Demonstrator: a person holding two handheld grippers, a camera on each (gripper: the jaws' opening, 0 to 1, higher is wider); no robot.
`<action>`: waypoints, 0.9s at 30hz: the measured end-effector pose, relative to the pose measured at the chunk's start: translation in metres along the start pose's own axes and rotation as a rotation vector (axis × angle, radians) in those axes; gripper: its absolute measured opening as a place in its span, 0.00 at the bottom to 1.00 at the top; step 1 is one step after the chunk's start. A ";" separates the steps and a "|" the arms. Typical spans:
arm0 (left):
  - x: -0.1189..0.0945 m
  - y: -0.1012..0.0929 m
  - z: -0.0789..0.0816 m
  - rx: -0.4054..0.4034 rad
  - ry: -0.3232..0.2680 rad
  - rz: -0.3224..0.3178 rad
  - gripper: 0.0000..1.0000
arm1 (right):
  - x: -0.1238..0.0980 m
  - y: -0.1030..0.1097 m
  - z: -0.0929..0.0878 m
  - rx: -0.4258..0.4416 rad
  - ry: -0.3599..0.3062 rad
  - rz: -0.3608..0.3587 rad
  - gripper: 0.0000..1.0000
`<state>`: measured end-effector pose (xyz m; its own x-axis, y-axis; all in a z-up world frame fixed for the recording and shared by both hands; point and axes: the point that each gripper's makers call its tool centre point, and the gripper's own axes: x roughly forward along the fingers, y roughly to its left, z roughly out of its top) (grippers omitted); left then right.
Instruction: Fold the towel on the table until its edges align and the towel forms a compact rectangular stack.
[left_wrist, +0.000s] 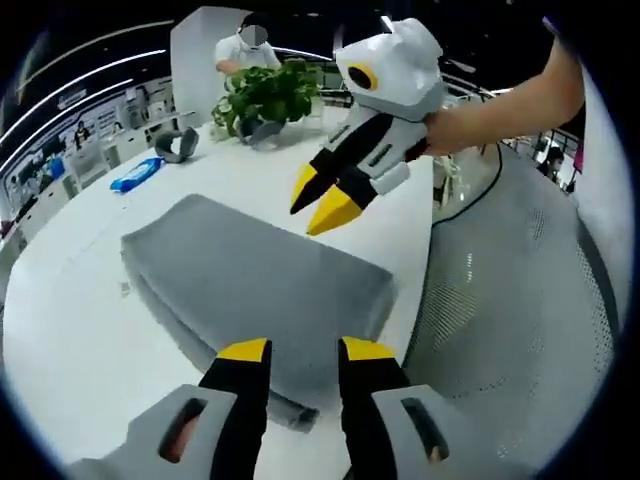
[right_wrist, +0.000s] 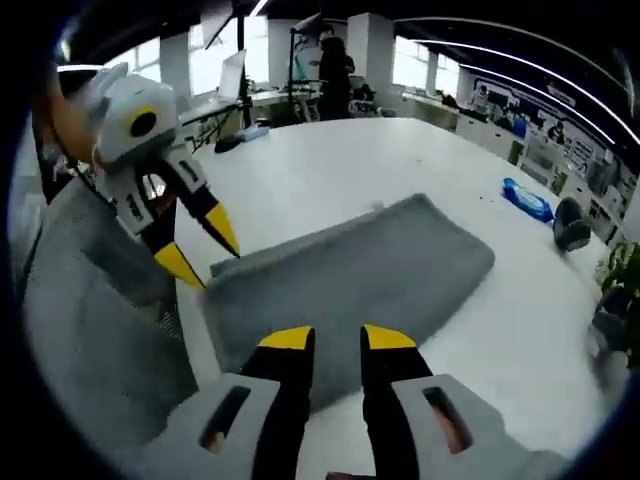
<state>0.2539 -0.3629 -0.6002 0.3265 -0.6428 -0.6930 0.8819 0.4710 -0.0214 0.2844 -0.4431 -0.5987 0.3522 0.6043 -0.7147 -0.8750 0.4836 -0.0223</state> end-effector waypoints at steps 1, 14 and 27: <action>0.002 -0.002 -0.003 0.022 0.014 -0.014 0.31 | 0.001 0.013 -0.010 -0.023 0.027 0.031 0.17; 0.015 -0.004 -0.040 0.076 0.128 -0.110 0.42 | 0.018 0.051 -0.046 -0.128 0.140 0.165 0.22; 0.024 0.000 -0.052 0.192 0.138 -0.089 0.35 | 0.023 0.051 -0.059 -0.181 0.149 0.157 0.24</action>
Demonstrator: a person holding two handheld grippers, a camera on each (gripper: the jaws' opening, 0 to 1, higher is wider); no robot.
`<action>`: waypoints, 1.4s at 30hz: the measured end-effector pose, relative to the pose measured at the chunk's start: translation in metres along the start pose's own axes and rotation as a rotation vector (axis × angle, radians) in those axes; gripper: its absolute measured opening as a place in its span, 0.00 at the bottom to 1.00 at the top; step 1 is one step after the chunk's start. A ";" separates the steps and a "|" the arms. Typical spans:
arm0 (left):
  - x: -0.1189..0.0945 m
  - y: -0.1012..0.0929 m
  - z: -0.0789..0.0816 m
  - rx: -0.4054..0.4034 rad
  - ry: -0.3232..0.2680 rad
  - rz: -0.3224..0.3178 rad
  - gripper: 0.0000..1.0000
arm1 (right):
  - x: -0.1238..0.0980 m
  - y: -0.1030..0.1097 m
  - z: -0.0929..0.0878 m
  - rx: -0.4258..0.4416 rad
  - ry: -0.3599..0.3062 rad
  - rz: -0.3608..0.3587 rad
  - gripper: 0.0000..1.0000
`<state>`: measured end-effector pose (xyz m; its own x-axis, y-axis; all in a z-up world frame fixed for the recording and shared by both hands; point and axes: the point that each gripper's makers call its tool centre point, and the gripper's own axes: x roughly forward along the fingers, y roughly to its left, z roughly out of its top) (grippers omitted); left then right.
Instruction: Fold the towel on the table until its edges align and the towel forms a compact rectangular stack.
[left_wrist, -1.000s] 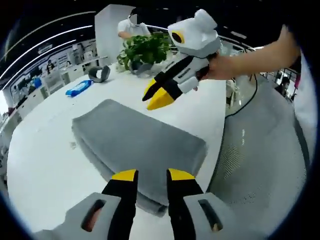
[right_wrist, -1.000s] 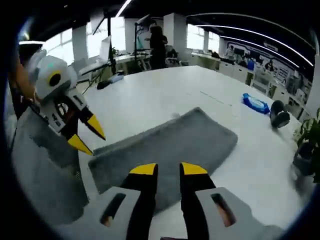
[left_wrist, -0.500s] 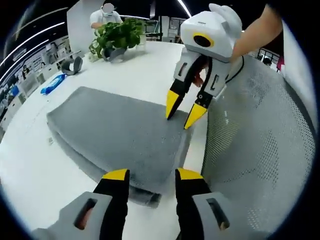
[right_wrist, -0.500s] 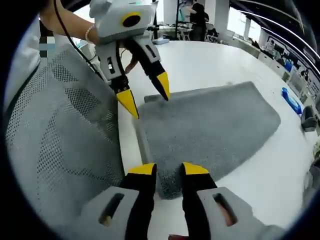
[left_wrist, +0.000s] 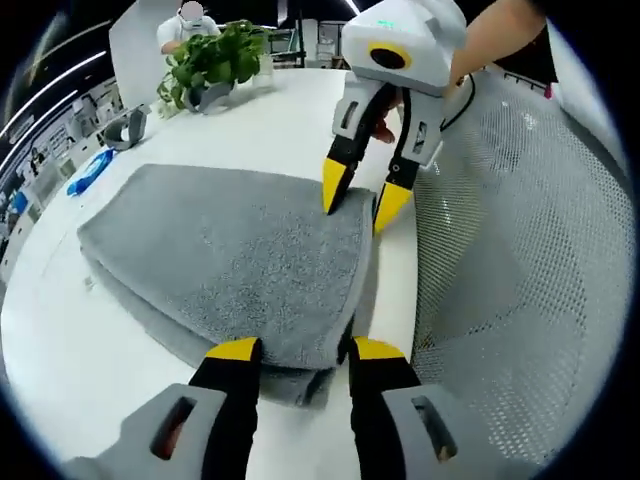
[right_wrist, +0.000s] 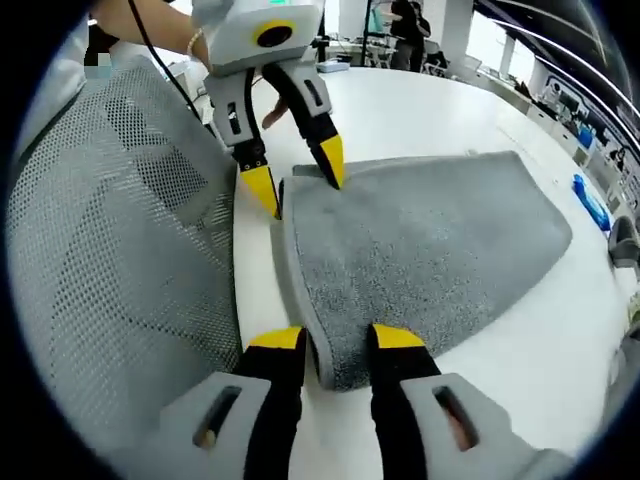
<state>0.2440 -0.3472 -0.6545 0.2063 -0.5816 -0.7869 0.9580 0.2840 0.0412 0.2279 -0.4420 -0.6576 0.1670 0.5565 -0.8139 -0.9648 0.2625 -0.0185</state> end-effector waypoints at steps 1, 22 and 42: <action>0.001 0.000 0.000 0.016 -0.001 0.009 0.35 | 0.001 -0.001 -0.001 -0.071 0.001 -0.019 0.24; -0.017 0.019 0.015 -0.111 0.084 0.124 0.08 | -0.018 -0.015 0.011 0.110 0.054 -0.062 0.04; -0.074 -0.009 0.056 -0.162 0.019 0.107 0.08 | -0.086 -0.001 0.049 0.090 0.007 -0.019 0.04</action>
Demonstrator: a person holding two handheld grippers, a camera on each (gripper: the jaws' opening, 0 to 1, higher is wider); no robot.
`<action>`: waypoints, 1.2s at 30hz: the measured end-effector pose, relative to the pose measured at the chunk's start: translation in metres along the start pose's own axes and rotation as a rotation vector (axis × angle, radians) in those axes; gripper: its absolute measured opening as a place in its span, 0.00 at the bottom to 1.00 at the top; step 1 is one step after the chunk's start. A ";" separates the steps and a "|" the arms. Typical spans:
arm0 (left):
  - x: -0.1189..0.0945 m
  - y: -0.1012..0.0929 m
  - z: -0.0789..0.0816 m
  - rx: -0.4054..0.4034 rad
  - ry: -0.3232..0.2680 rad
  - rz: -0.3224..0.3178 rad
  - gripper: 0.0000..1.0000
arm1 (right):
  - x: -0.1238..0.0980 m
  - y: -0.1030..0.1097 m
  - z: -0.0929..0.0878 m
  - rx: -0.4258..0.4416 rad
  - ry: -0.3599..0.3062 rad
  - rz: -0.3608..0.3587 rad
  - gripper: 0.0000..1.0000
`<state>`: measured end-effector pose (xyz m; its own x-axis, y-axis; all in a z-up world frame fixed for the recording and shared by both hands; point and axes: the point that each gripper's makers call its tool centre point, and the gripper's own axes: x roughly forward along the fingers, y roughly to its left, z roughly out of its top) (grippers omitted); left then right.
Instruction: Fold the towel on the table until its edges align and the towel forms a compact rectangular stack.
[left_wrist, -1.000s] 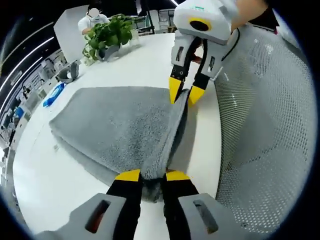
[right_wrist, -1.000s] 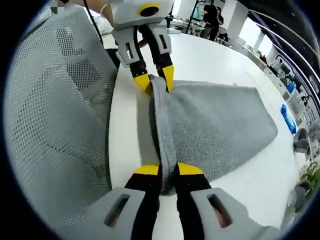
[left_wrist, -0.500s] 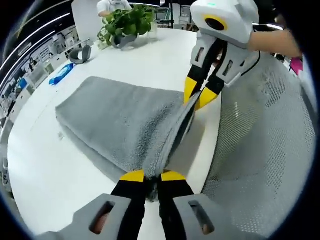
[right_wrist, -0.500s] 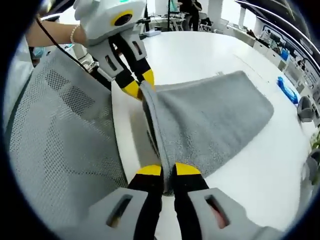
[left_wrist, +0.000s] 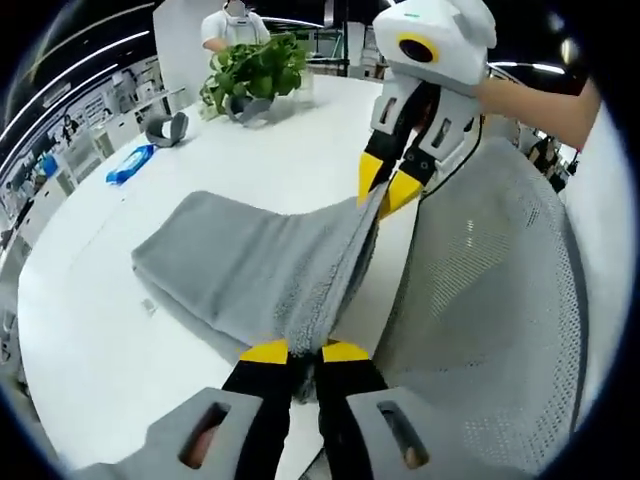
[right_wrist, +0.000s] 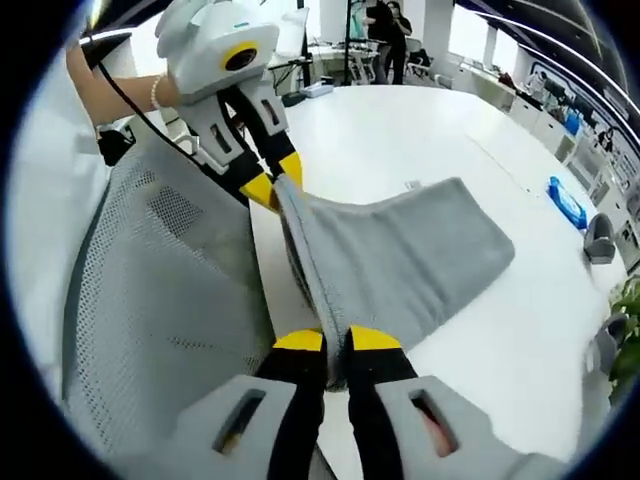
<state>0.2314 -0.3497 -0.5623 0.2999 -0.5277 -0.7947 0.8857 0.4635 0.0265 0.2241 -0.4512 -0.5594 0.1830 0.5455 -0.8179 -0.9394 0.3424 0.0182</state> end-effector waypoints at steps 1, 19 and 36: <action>-0.005 -0.002 0.002 0.005 -0.001 0.002 0.08 | -0.004 0.004 0.001 0.004 -0.007 0.009 0.04; -0.039 -0.007 0.025 0.045 -0.006 -0.012 0.08 | -0.039 0.012 0.022 -0.056 -0.023 0.031 0.04; -0.013 0.103 0.064 -0.052 -0.057 0.219 0.09 | -0.015 -0.102 0.067 -0.020 -0.095 -0.213 0.04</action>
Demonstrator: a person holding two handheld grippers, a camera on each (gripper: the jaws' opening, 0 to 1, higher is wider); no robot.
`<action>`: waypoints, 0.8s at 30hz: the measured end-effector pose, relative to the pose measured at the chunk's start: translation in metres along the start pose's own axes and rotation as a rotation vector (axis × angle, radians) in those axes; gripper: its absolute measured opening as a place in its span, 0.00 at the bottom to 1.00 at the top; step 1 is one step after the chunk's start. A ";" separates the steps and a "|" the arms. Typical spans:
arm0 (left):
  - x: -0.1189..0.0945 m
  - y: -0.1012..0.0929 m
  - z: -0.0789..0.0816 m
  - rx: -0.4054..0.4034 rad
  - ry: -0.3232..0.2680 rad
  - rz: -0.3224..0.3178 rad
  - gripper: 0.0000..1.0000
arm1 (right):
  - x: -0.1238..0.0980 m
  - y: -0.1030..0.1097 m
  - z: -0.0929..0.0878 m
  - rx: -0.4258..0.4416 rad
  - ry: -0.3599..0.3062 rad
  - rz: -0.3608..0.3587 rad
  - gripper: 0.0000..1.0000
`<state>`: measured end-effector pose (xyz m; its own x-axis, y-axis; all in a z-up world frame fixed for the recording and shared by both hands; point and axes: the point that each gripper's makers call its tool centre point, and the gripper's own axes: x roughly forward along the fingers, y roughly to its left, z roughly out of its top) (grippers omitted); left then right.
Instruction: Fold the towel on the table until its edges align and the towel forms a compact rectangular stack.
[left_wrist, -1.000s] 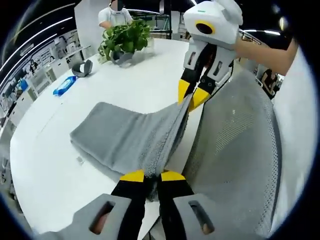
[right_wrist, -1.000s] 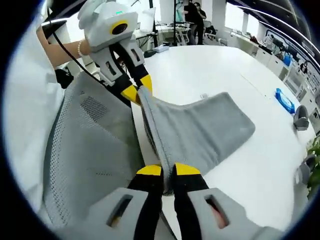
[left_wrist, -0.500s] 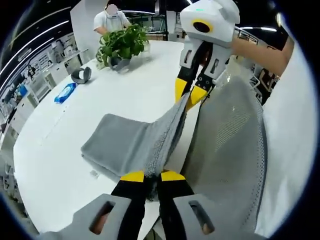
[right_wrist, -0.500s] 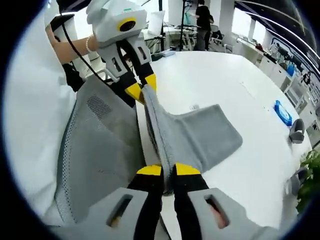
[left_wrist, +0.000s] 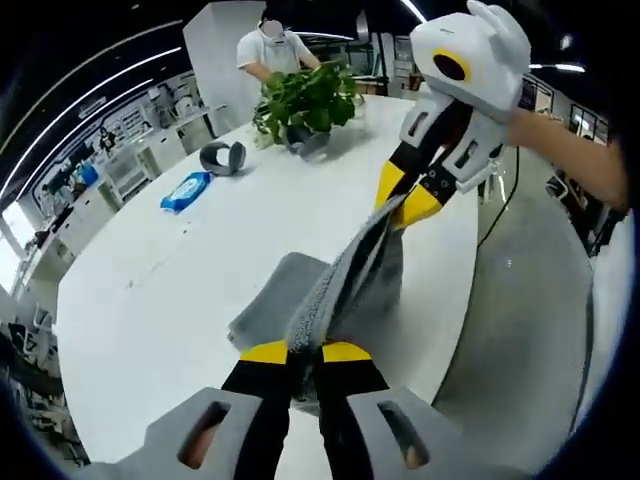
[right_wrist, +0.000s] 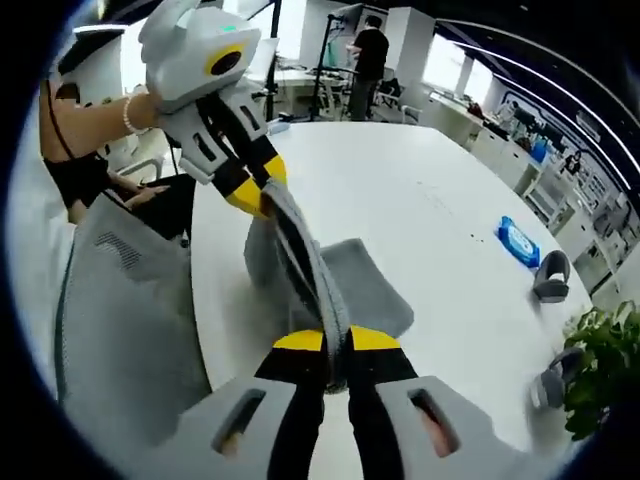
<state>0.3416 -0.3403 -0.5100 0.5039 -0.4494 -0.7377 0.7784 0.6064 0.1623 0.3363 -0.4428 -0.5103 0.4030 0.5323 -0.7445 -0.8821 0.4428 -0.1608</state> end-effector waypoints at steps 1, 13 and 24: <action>0.007 0.006 0.000 -0.010 0.005 0.020 0.09 | 0.004 -0.004 0.000 -0.001 0.004 -0.011 0.04; 0.069 0.033 -0.023 -0.129 0.093 0.080 0.09 | 0.070 -0.045 -0.024 0.069 0.110 -0.069 0.05; 0.114 0.044 -0.053 -0.253 0.150 0.124 0.09 | 0.121 -0.058 -0.049 0.087 0.197 -0.135 0.06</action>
<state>0.4132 -0.3298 -0.6214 0.5137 -0.2720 -0.8137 0.5877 0.8026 0.1027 0.4239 -0.4395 -0.6231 0.4526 0.3173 -0.8333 -0.7960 0.5650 -0.2172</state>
